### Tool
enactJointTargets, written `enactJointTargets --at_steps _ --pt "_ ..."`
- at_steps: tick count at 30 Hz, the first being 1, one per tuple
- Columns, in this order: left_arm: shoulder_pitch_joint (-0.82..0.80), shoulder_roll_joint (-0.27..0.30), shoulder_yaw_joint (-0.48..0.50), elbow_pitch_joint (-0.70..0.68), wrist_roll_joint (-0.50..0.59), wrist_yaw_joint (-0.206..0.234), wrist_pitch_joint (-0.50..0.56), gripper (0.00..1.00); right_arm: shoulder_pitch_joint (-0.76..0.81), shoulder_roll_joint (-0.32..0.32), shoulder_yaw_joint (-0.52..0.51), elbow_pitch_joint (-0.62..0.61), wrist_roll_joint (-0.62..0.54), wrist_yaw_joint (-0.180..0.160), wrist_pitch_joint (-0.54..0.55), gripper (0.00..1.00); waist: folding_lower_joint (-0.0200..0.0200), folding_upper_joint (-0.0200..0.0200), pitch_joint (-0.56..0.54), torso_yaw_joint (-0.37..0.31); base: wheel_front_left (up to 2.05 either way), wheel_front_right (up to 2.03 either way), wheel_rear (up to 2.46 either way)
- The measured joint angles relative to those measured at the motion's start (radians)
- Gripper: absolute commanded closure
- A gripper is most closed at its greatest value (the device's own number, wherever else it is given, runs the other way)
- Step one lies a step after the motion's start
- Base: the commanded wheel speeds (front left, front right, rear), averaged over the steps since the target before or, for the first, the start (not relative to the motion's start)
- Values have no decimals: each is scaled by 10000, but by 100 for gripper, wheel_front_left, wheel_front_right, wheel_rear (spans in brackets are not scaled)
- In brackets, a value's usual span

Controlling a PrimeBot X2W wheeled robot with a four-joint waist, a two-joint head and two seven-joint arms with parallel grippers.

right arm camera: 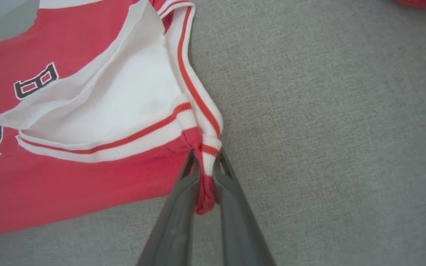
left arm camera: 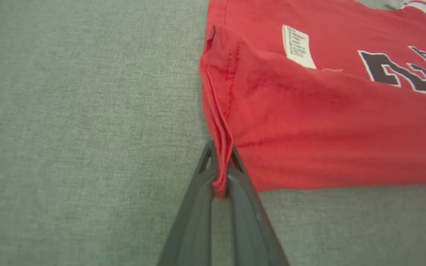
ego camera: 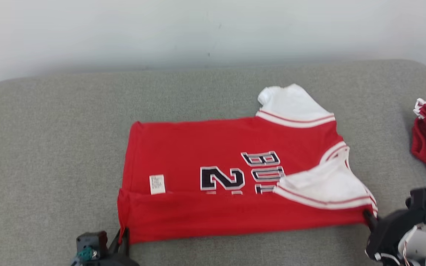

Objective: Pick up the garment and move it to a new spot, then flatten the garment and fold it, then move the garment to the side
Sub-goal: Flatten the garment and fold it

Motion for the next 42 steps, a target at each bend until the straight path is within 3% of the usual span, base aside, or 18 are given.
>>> enactJointTargets --at_steps 8,9,10,11,12,13,14,15,21,28,31,35,39,42 --pt "1080 351 12 -1168 -121 535 481 100 1019 274 -382 -612 58 17 303 100 -1 0 -209 -60 0 0 0" --pt "1184 368 10 -1285 -127 600 535 91 1070 297 -397 -619 50 17 314 100 -1 0 -191 -59 0 0 0" --pt "1260 389 -4 -1390 -128 654 573 63 1116 305 -387 -621 23 17 324 100 -1 0 -171 -56 0 0 0" --pt "1323 410 -6 -1478 -128 679 604 45 1146 318 -401 -617 -21 17 324 100 -1 0 -151 -53 0 0 0" --pt "1360 426 -21 -1557 -130 738 665 7 1156 332 -410 -602 -65 17 313 100 -1 0 -134 -47 0 0 0" --pt "1390 428 -23 -1624 -144 767 704 0 1158 334 -426 -579 -142 17 303 100 -1 0 -121 -36 0 0 0" --pt "1414 426 -25 -1682 -174 846 742 0 1158 336 -433 -545 -221 17 265 24 0 0 -108 -23 0 0 0" --pt "1452 449 -13 -1701 -190 853 744 0 1158 336 -464 -516 -290 15 209 0 0 0 -97 -8 0 0 0" --pt "1577 525 77 -2059 -213 1074 790 0 969 347 -593 -619 -297 13 -100 0 -1 0 -77 62 0 0 0" --pt "650 1099 290 -2987 -174 1099 1404 0 70 184 -757 -1421 -307 13 349 0 0 0 77 182 0 0 0" --pt "-356 1158 362 -3037 -376 777 2006 0 -767 -263 -556 -1584 -393 13 884 0 0 0 264 209 0 0 0" --pt "-2124 1223 291 -2309 -407 474 3033 0 -2137 -378 -119 -1321 -190 13 2011 0 0 0 605 226 0 0 0" --pt "-3792 1208 119 -1501 -232 228 3756 0 -3842 -259 192 -449 510 13 2928 0 1 0 1056 174 0 0 0" --pt "-4825 1162 23 -934 -92 -48 4019 0 -5111 -215 543 293 405 13 3185 0 2 1 1461 83 0 0 0"
